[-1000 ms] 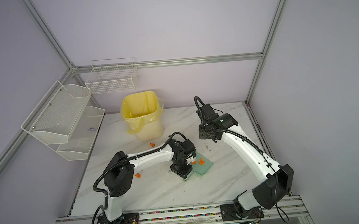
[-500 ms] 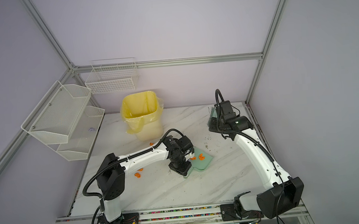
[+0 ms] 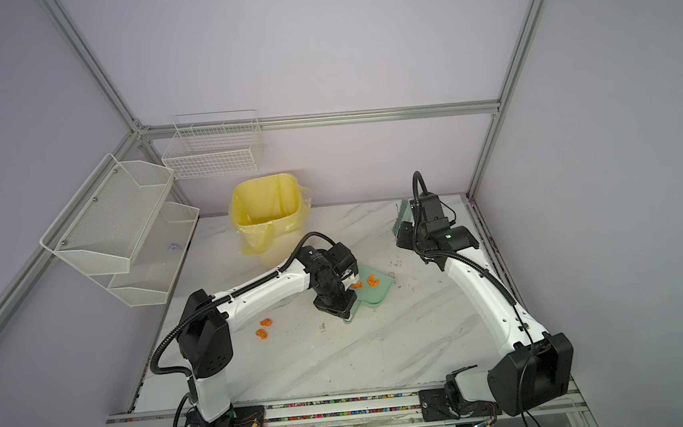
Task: Sweep away the paper scraps from the table
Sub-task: 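Raise the brush away with the right gripper while the left holds the dustpan, then lift the loaded dustpan with the left gripper and carry it toward the yellow bin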
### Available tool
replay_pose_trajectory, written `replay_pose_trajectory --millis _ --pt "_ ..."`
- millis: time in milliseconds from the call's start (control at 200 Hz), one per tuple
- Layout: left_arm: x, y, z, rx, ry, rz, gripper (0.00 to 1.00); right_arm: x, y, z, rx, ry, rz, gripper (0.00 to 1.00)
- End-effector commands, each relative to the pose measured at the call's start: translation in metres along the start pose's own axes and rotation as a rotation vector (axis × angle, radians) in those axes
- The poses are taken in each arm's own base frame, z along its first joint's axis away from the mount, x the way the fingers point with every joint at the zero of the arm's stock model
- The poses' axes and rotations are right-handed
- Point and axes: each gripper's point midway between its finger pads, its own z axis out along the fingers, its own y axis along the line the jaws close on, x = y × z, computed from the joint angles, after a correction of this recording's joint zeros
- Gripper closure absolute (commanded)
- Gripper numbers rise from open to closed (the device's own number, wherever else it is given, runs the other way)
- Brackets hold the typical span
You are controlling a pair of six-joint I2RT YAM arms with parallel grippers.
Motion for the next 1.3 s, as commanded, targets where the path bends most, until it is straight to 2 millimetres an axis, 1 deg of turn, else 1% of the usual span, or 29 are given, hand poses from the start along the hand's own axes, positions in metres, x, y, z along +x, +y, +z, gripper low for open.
replay_pose_trajectory --millis 0,80,155,240,340,510,630,710,815,870,1100,1295 --pt "-0.031 -0.016 -0.037 0.029 -0.128 0.007 1.00 -0.029 0.011 -0.005 -0.031 -0.082 -0.006 1.00" --pt "-0.039 -0.019 -0.039 0.039 -0.137 0.008 1.00 -0.029 0.013 -0.004 -0.042 -0.080 -0.016 1.00" --pt "-0.045 -0.023 -0.043 0.044 -0.146 0.009 1.00 -0.025 0.012 0.000 -0.042 -0.072 -0.020 1.00" --pt "-0.052 -0.025 -0.047 0.044 -0.156 0.004 1.00 -0.019 0.009 0.004 -0.033 -0.057 -0.026 1.00" --pt "-0.057 -0.026 -0.053 0.054 -0.166 -0.008 1.00 -0.015 0.005 0.003 -0.027 -0.052 -0.031 1.00" --pt "-0.068 -0.025 -0.061 0.084 -0.187 -0.050 1.00 -0.019 -0.005 -0.001 0.008 -0.069 -0.041 1.00" --pt "-0.073 -0.028 -0.068 0.120 -0.195 -0.061 1.00 -0.021 -0.005 -0.001 0.002 -0.079 -0.040 1.00" --pt "-0.074 -0.030 -0.075 0.130 -0.208 -0.062 1.00 -0.022 -0.006 -0.003 0.005 -0.090 -0.027 1.00" --pt "-0.074 -0.034 -0.085 0.149 -0.226 -0.058 1.00 -0.026 -0.006 -0.012 -0.012 -0.129 -0.008 1.00" --pt "-0.074 -0.035 -0.091 0.154 -0.239 -0.057 1.00 -0.025 -0.005 -0.013 -0.018 -0.125 -0.001 1.00" --pt "-0.081 -0.032 -0.114 0.171 -0.294 -0.073 1.00 -0.020 -0.005 -0.015 -0.030 -0.114 0.005 1.00" --pt "-0.085 -0.029 -0.140 0.195 -0.352 -0.081 1.00 -0.020 -0.005 -0.018 -0.037 -0.116 0.011 1.00"
